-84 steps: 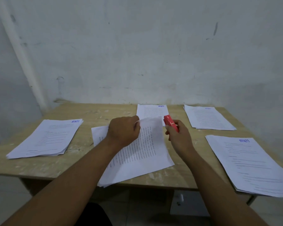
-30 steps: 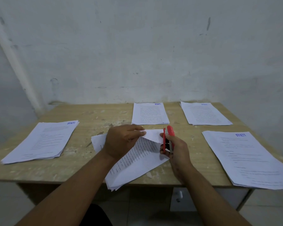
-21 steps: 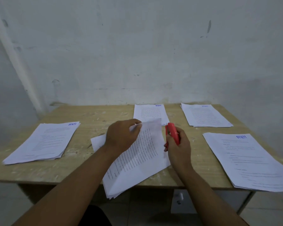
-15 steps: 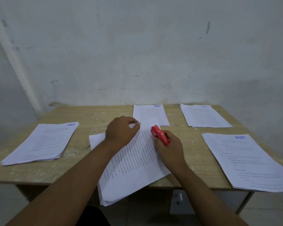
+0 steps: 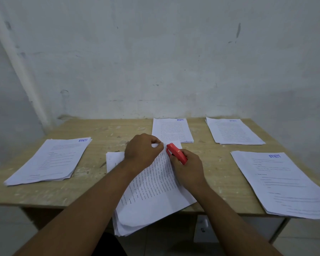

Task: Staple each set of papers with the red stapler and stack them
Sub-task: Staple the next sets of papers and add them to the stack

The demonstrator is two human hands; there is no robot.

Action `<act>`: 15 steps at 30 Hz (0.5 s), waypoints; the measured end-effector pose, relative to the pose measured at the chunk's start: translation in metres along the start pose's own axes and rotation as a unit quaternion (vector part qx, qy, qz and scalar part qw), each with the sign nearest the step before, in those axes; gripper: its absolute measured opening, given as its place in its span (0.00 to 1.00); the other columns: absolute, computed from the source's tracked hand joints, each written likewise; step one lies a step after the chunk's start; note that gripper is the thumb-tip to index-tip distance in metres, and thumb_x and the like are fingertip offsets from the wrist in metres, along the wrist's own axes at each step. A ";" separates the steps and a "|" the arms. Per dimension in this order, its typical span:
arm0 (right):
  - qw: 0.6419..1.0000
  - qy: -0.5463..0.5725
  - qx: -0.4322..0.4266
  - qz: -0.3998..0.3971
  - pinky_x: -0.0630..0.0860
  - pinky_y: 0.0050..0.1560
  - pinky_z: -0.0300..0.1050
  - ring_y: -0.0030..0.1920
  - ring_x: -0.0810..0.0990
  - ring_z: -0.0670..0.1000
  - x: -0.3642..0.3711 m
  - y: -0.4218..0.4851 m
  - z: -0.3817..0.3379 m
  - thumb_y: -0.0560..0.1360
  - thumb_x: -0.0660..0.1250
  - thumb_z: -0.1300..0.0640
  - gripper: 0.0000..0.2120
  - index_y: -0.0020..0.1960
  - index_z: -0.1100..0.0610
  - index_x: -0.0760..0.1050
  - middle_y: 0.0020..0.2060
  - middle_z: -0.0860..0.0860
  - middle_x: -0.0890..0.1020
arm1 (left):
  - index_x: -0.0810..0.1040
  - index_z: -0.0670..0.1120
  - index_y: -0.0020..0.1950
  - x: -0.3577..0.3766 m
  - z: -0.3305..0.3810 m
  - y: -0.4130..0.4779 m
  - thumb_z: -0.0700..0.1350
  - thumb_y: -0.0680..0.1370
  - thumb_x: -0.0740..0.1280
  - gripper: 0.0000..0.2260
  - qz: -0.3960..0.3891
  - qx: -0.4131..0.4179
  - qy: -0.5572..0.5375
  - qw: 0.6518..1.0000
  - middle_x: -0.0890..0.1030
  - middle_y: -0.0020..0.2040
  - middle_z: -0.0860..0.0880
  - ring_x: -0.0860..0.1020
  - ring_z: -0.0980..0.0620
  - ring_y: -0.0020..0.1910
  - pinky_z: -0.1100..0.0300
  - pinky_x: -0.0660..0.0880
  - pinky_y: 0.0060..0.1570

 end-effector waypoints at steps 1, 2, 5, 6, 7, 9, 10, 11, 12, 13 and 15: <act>1.000 0.003 0.002 0.000 0.77 0.48 0.36 0.44 0.83 0.46 0.000 0.000 -0.001 0.81 0.70 0.43 0.09 0.56 0.47 0.83 0.44 0.42 0.84 | 0.89 0.55 0.54 0.001 0.000 0.000 0.58 0.79 0.68 0.12 0.000 0.000 -0.002 1.000 0.88 0.50 0.58 0.83 0.60 0.46 0.62 0.80 0.46; 1.000 0.001 0.003 0.001 0.78 0.49 0.36 0.44 0.83 0.46 0.000 0.001 -0.001 0.81 0.70 0.43 0.10 0.56 0.47 0.83 0.44 0.42 0.84 | 0.89 0.55 0.54 0.001 0.000 -0.001 0.58 0.79 0.68 0.12 0.001 -0.001 -0.004 1.000 0.88 0.49 0.58 0.83 0.60 0.45 0.62 0.79 0.45; 1.000 -0.005 0.003 0.003 0.80 0.51 0.39 0.44 0.84 0.47 0.000 0.002 -0.001 0.81 0.70 0.44 0.09 0.57 0.47 0.83 0.44 0.42 0.84 | 0.89 0.55 0.54 0.002 -0.002 -0.001 0.58 0.79 0.68 0.13 -0.003 -0.009 -0.013 1.000 0.88 0.50 0.58 0.83 0.59 0.45 0.61 0.80 0.46; 1.000 -0.003 0.006 0.002 0.81 0.52 0.40 0.44 0.84 0.46 0.001 0.002 -0.001 0.81 0.70 0.44 0.09 0.57 0.47 0.83 0.44 0.41 0.84 | 0.89 0.54 0.54 0.002 -0.002 -0.002 0.58 0.79 0.68 0.13 -0.005 -0.011 -0.016 1.000 0.88 0.50 0.57 0.83 0.59 0.45 0.61 0.81 0.46; 1.000 -0.001 0.010 0.001 0.82 0.53 0.40 0.44 0.84 0.46 0.002 0.002 -0.001 0.81 0.70 0.44 0.10 0.57 0.47 0.83 0.44 0.41 0.84 | 0.89 0.54 0.54 0.003 -0.003 -0.002 0.58 0.79 0.68 0.12 -0.007 -0.013 -0.020 1.000 0.88 0.50 0.57 0.84 0.59 0.45 0.60 0.81 0.46; 1.000 -0.007 0.012 0.003 0.81 0.56 0.41 0.45 0.83 0.45 0.001 0.000 -0.001 0.81 0.70 0.44 0.11 0.60 0.47 0.82 0.47 0.42 0.84 | 0.89 0.54 0.54 0.003 -0.002 -0.002 0.57 0.79 0.69 0.12 -0.010 -0.016 -0.020 1.000 0.88 0.50 0.57 0.84 0.59 0.45 0.60 0.81 0.46; 1.000 -0.021 0.005 0.008 0.81 0.56 0.40 0.46 0.83 0.45 -0.001 -0.001 -0.002 0.82 0.70 0.45 0.11 0.61 0.47 0.82 0.48 0.42 0.84 | 0.89 0.54 0.54 0.002 -0.002 -0.002 0.58 0.79 0.69 0.12 -0.009 -0.018 -0.017 1.000 0.88 0.50 0.57 0.84 0.59 0.45 0.60 0.81 0.47; 0.999 -0.035 -0.005 0.014 0.79 0.56 0.39 0.47 0.82 0.44 -0.003 -0.002 -0.004 0.82 0.70 0.46 0.10 0.61 0.47 0.81 0.49 0.42 0.83 | 0.89 0.54 0.54 0.002 -0.002 -0.003 0.58 0.79 0.69 0.12 -0.006 -0.020 -0.015 1.000 0.88 0.50 0.57 0.84 0.59 0.45 0.60 0.81 0.47; 0.999 -0.048 -0.013 0.019 0.77 0.55 0.37 0.47 0.80 0.42 -0.005 -0.004 -0.005 0.82 0.70 0.47 0.10 0.62 0.47 0.80 0.50 0.43 0.83 | 0.89 0.54 0.54 0.002 -0.001 -0.003 0.58 0.79 0.69 0.12 -0.004 -0.021 -0.014 1.000 0.88 0.50 0.57 0.83 0.59 0.45 0.60 0.81 0.48; 0.998 -0.055 -0.018 0.021 0.76 0.54 0.36 0.47 0.80 0.42 -0.006 -0.004 -0.006 0.82 0.70 0.48 0.10 0.62 0.48 0.80 0.50 0.43 0.82 | 0.89 0.54 0.54 0.001 -0.001 -0.003 0.58 0.79 0.69 0.13 -0.003 -0.021 -0.014 1.000 0.88 0.50 0.57 0.83 0.59 0.45 0.59 0.81 0.48; 0.998 -0.056 -0.022 0.018 0.78 0.55 0.38 0.47 0.80 0.43 -0.006 -0.003 -0.006 0.82 0.71 0.49 0.10 0.62 0.49 0.81 0.50 0.44 0.83 | 0.89 0.54 0.55 0.002 0.000 -0.003 0.58 0.80 0.69 0.13 -0.006 -0.015 -0.013 1.000 0.88 0.50 0.57 0.83 0.59 0.45 0.60 0.81 0.48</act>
Point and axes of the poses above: each hand's wrist, its own y-axis towards the middle knuckle, its own x-axis out of the palm, z = x × y, the point moved 7 cm from there along y, towards the middle knuckle
